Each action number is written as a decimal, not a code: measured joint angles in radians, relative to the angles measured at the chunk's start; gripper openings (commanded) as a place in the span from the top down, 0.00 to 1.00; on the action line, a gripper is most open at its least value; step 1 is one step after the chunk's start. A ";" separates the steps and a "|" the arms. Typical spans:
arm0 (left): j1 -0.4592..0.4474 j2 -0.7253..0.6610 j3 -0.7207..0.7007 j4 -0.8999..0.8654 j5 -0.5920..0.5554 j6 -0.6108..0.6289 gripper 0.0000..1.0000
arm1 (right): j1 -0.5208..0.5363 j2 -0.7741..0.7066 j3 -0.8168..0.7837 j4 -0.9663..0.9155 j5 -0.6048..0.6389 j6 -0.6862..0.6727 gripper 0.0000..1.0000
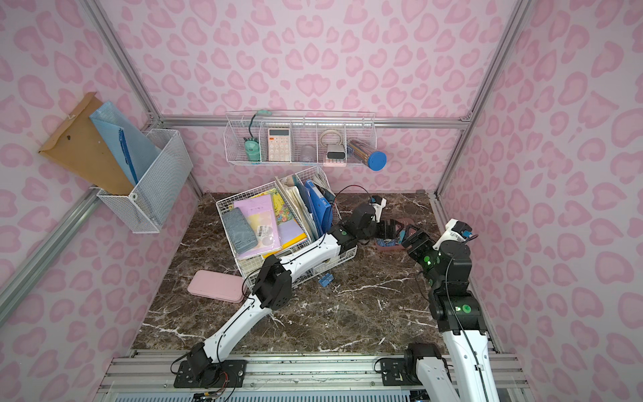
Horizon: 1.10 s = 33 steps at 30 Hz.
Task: Put the binder clips in the storage box
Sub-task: Place the binder clip in the storage box, then pick up the binder clip at the center of the board.
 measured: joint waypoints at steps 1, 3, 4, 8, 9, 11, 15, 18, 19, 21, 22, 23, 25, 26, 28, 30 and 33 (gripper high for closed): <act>-0.005 -0.021 0.000 -0.009 -0.004 0.019 0.00 | 0.000 0.000 0.003 -0.003 -0.001 0.000 0.14; -0.013 -0.060 0.000 -0.035 -0.009 0.060 0.00 | 0.000 0.005 0.009 -0.004 -0.008 0.000 0.14; -0.018 -0.083 0.000 -0.049 -0.018 0.081 0.00 | 0.000 0.008 0.013 -0.005 -0.008 0.000 0.14; -0.027 -0.197 -0.050 -0.126 -0.053 0.135 0.01 | 0.000 0.014 0.034 -0.018 -0.008 0.000 0.14; -0.027 -0.249 -0.084 -0.153 -0.059 0.137 0.01 | 0.000 0.017 0.039 -0.019 -0.008 0.000 0.14; -0.025 -0.365 -0.158 -0.199 -0.077 0.134 0.02 | 0.002 0.028 0.044 -0.021 -0.013 0.000 0.16; -0.024 -0.686 -0.392 -0.220 -0.074 0.116 0.03 | 0.047 0.085 0.056 -0.035 -0.025 0.026 0.16; -0.023 -0.957 -0.647 -0.192 -0.074 0.109 0.03 | 0.154 0.140 0.038 -0.038 -0.031 0.076 0.16; -0.022 -1.044 -0.734 -0.187 -0.080 0.111 0.03 | 0.210 0.160 0.022 -0.036 -0.025 0.104 0.16; -0.018 -1.210 -0.904 -0.170 -0.126 0.127 0.03 | 0.337 0.200 -0.017 -0.024 -0.021 0.166 0.16; -0.015 -1.291 -0.986 -0.173 -0.164 0.132 0.03 | 0.420 0.228 -0.040 -0.016 -0.008 0.206 0.16; -0.012 -1.350 -1.046 -0.171 -0.195 0.135 0.03 | 0.480 0.253 -0.057 -0.011 0.005 0.245 0.16; -0.006 -1.472 -1.172 -0.201 -0.272 0.148 0.03 | 0.605 0.318 -0.089 -0.006 0.034 0.341 0.16; -0.005 -1.522 -1.219 -0.232 -0.303 0.151 0.03 | 0.650 0.352 -0.098 -0.006 0.043 0.386 0.16; -0.005 -1.609 -1.298 -0.308 -0.341 0.149 0.03 | 0.729 0.432 -0.103 -0.011 0.055 0.477 0.17; -0.005 -1.664 -1.340 -0.391 -0.351 0.117 0.03 | 0.781 0.504 -0.097 -0.010 0.068 0.546 0.17; -0.005 -1.706 -1.368 -0.508 -0.330 0.067 0.04 | 0.812 0.578 -0.101 0.028 0.070 0.609 0.18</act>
